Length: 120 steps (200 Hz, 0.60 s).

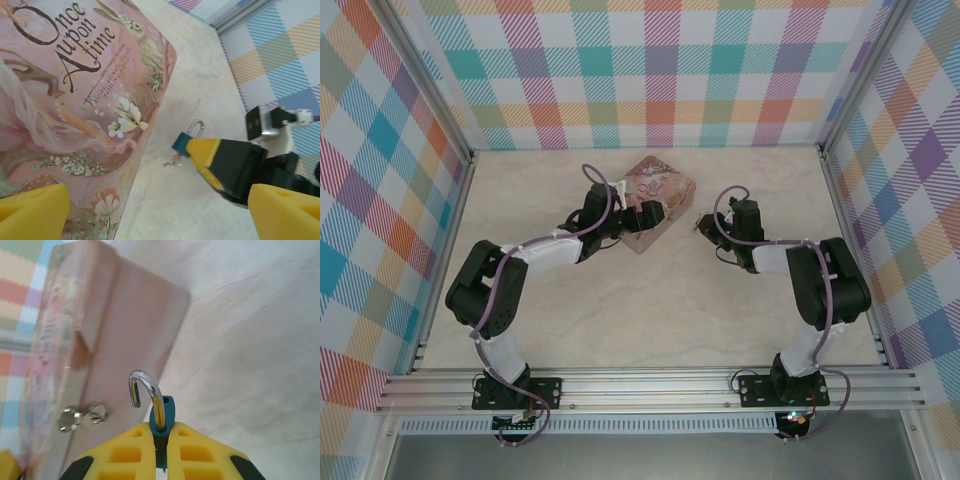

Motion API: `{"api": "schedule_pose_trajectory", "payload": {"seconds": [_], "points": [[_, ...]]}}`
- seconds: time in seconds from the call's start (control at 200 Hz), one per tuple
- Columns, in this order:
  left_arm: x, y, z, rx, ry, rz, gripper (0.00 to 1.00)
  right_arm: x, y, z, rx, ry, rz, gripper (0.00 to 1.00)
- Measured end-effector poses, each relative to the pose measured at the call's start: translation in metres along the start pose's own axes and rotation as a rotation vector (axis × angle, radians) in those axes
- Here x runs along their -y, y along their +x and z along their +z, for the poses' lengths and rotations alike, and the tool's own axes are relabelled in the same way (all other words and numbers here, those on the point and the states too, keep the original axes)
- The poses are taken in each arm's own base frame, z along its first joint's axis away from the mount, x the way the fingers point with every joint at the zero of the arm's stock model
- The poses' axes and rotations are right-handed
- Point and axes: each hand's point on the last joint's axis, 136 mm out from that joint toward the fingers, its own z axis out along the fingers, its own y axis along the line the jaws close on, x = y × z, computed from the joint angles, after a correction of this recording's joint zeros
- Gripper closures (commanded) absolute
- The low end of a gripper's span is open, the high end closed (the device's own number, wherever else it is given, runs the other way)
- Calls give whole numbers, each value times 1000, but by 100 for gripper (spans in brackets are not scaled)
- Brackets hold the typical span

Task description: Unlock the padlock with the key

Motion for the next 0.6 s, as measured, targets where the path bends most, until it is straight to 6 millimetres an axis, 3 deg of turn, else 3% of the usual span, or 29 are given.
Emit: {"api": "schedule_pose_trajectory", "payload": {"seconds": [0.15, 0.295, 0.46, 0.6], "points": [[-10, 1, -30, -16, -61, -30, 0, -30, 16, -23, -111, -95, -99, 91], [-19, -17, -74, 58, -105, -50, 0, -40, 52, -42, -269, -135, -116, 90], [-24, -37, -124, 176, -132, -60, 0, -35, 109, -63, -460, -130, -75, 89], [-34, -39, -151, 232, -170, -73, 0, -17, 157, -75, -604, -77, 0, 89]]}}
